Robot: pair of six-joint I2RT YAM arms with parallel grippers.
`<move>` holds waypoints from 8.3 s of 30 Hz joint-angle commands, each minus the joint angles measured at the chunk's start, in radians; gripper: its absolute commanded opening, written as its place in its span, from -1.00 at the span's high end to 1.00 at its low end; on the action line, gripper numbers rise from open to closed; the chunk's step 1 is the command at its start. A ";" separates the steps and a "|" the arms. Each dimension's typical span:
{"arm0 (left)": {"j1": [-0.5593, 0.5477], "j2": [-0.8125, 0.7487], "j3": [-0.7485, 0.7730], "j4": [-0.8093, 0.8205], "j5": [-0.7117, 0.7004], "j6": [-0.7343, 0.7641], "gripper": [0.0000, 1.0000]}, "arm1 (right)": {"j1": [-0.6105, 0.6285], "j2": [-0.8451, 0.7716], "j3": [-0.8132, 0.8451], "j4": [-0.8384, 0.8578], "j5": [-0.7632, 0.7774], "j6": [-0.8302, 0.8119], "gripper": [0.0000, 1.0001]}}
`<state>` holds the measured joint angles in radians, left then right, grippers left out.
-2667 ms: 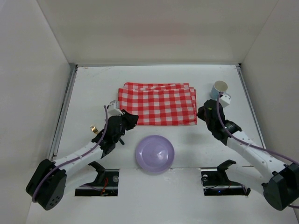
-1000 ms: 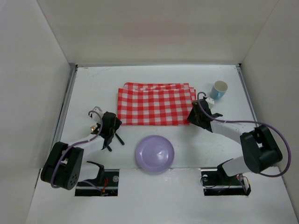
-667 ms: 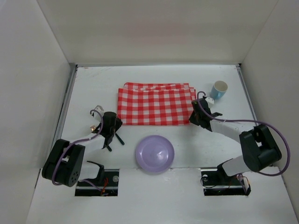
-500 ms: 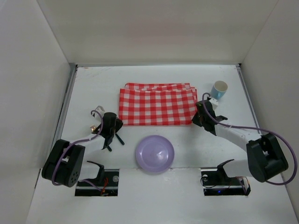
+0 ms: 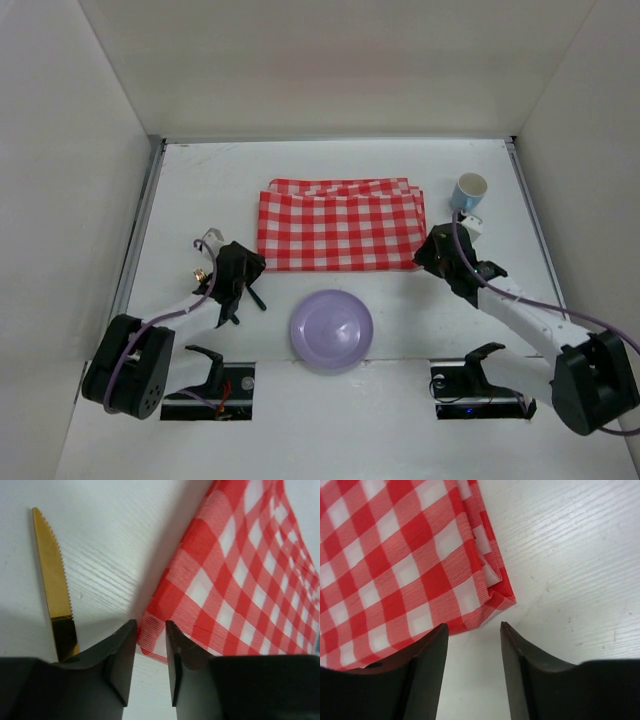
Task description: Set the dinner table for one person
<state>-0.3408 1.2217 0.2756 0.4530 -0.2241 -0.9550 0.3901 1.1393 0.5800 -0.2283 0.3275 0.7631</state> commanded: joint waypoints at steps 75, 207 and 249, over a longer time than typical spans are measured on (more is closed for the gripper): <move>-0.111 -0.212 -0.070 0.167 -0.017 0.113 0.19 | -0.085 0.090 0.279 0.060 0.030 -0.145 0.18; -0.178 -0.289 0.143 -0.741 -0.293 0.087 0.31 | 0.098 -0.107 0.032 0.386 -0.024 -0.228 0.44; -0.588 -0.046 0.555 -0.573 -0.374 0.128 1.00 | 0.014 -0.272 -0.130 0.492 -0.039 -0.128 -0.26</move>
<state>-0.8787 1.0576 0.7471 -0.2710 -0.6178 -0.8505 0.4374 0.8989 0.4675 0.2146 0.2584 0.5972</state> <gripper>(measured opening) 0.120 0.626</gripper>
